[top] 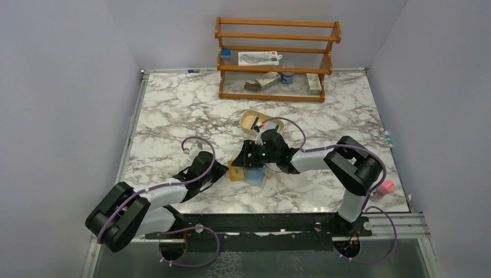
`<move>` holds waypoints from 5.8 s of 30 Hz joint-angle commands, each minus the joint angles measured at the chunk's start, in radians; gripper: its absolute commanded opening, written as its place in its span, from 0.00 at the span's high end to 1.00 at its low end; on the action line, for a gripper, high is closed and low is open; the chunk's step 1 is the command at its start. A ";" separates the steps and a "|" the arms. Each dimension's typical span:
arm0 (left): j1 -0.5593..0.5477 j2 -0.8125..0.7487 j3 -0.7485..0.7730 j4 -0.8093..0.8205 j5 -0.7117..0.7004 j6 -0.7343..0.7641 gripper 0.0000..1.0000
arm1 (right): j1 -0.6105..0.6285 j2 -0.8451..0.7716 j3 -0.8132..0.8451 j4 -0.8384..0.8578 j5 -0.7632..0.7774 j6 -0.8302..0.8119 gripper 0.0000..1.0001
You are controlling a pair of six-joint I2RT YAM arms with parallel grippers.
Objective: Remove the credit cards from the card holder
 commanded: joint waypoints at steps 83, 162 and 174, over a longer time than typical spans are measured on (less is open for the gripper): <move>-0.031 0.130 0.028 -0.066 0.019 0.013 1.00 | 0.013 -0.012 -0.099 0.203 -0.041 0.240 0.70; -0.032 0.091 0.062 -0.178 -0.041 0.065 1.00 | -0.466 0.196 0.483 -0.261 -0.240 -0.250 0.99; -0.030 0.109 0.074 -0.174 -0.039 0.072 1.00 | -0.459 0.281 0.489 -0.187 -0.224 -0.224 0.99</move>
